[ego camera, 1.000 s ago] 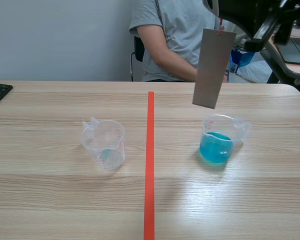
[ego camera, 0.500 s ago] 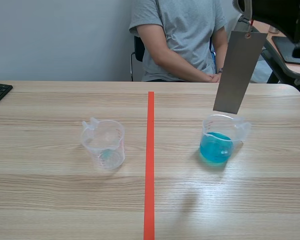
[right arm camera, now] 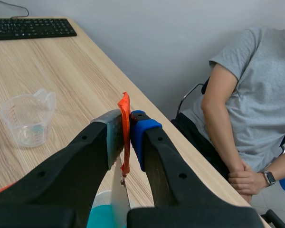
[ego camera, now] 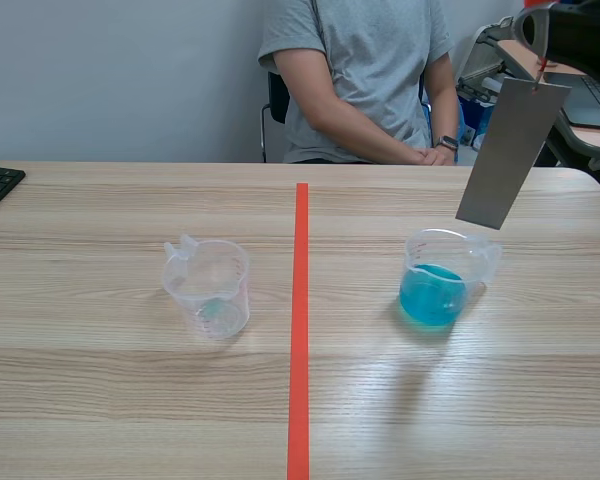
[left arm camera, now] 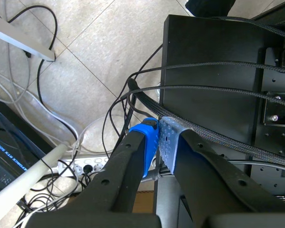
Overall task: Do the redox reaction experiment.
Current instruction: 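Move the plate over the blue solution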
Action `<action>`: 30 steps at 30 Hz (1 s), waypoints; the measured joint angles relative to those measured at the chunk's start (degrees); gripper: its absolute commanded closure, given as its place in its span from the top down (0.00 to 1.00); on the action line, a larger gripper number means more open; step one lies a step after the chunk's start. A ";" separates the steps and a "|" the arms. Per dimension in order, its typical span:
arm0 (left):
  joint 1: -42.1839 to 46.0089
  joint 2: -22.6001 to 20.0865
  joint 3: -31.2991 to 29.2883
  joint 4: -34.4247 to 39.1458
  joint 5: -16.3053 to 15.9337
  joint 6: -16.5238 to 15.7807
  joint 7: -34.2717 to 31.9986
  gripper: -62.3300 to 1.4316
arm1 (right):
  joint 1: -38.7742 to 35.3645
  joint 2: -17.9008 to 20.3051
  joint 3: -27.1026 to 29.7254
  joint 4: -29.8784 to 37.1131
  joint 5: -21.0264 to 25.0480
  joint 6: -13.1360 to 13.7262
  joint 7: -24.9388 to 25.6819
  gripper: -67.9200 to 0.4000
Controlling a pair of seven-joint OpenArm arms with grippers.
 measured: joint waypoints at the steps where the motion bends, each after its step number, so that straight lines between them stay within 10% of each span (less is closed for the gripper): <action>1: 0.00 0.00 0.00 0.00 0.00 0.00 0.00 0.10 | 0.02 0.00 0.00 -0.39 0.00 0.02 0.11 0.03; 30: 0.00 0.02 0.00 0.00 0.00 -0.04 1.05 0.10 | 2.86 -6.03 -0.02 -1.77 -0.26 2.56 -3.69 0.03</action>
